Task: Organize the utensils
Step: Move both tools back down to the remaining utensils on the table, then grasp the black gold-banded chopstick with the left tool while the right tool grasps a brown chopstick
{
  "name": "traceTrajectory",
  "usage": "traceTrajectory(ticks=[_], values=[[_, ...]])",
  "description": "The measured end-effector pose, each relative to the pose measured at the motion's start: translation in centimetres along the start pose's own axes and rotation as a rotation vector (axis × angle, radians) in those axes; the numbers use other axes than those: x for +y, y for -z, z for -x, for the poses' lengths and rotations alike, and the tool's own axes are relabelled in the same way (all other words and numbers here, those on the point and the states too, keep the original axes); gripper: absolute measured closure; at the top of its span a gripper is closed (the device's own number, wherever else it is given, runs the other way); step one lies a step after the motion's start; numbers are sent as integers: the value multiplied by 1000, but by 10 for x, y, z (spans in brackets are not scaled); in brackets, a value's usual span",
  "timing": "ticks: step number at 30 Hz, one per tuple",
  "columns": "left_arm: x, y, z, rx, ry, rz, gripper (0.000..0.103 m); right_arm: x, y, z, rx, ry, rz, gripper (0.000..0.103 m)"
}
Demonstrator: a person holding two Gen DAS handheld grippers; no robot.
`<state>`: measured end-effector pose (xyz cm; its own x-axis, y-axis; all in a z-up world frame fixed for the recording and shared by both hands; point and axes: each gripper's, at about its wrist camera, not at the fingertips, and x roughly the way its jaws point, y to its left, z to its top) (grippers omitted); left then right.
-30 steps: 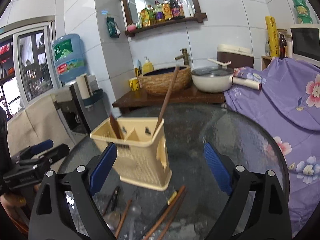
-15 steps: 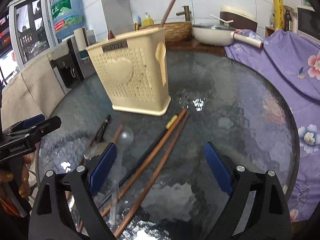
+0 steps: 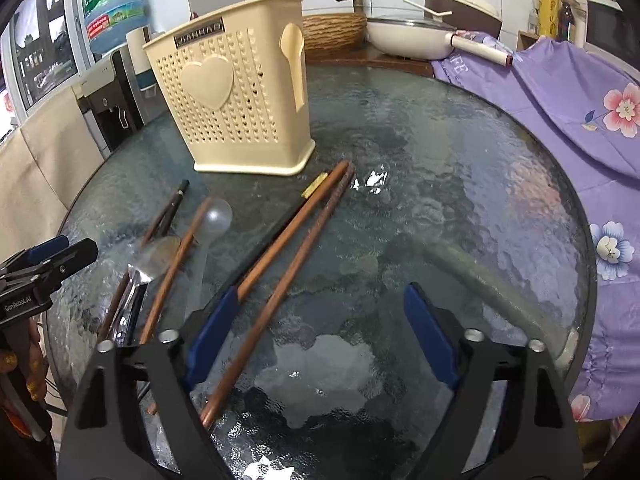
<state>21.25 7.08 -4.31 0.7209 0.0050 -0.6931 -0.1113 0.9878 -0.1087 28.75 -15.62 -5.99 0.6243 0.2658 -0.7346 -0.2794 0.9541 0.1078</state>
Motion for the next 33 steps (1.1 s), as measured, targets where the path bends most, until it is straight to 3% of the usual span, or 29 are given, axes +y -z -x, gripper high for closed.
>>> traceTrajectory(ticks=[5, 7, 13, 21, 28, 33], values=[[-4, -1, 0, 5, 11, -16, 19, 7, -1, -8, 27, -5, 6, 42], [-7, -2, -2, 17, 20, -21, 28, 10, -3, -10, 38, -4, 9, 45], [-17, -6, -10, 39, 31, -46, 39, 19, -9, -18, 56, 26, 34, 55], [-26, -10, -19, 55, 33, -81, 44, 21, -14, -23, 69, 58, 85, 69], [-21, -16, -25, 66, 23, -81, 45, 9, -18, -23, 86, 32, 121, 82], [-18, -19, -34, 94, 37, -68, 49, 0, -25, -26, 97, 33, 95, 83]])
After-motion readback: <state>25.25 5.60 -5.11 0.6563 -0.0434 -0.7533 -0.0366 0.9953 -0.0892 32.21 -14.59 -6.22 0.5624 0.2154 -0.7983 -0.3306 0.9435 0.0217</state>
